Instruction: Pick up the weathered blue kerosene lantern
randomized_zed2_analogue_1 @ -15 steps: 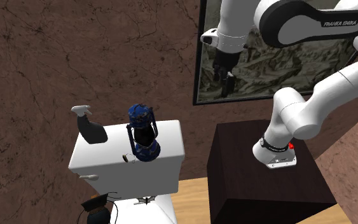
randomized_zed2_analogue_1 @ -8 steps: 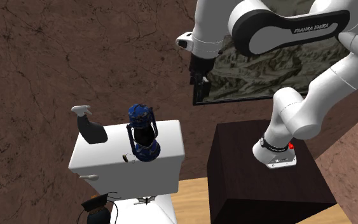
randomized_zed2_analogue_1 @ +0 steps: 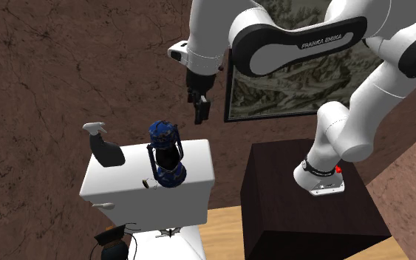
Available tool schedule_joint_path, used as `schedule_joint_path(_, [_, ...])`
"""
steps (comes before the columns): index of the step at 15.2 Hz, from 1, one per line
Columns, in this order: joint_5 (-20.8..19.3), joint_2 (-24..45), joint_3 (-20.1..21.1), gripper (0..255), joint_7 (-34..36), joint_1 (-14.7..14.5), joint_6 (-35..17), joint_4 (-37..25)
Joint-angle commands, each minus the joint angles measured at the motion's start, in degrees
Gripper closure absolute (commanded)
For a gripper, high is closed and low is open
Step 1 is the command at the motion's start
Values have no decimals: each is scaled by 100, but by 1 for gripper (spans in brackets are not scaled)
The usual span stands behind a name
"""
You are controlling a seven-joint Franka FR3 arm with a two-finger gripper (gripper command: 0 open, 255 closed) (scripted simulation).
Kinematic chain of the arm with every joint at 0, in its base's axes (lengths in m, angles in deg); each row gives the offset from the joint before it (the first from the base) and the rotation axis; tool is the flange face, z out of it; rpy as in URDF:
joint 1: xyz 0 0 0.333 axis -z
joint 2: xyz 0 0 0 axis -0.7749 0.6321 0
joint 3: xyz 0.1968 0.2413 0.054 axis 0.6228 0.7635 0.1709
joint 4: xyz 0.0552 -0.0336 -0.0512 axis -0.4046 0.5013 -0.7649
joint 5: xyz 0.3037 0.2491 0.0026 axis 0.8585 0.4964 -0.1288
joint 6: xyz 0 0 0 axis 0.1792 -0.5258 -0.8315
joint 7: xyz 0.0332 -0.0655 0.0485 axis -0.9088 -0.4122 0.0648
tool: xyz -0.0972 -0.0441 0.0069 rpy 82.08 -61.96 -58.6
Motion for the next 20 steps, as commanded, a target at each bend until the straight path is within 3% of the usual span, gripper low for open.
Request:
schedule_joint_path(1, [-63, 344, 78, 0, 38, -42, -157, -311])
schedule_joint_path(8, [-372, 1640, 256, 0, 54, -172, -426, -1750])
schedule_joint_path(18, [-392, 1594, 245, 0, 114, -164, -1018, -1110])
schedule_joint_path(19, [-392, 1590, 245, 255, 115, -165, -1021, -1103])
schedule_joint_path(20, [-392, 1591, 245, 255, 115, -165, -1019, -1106])
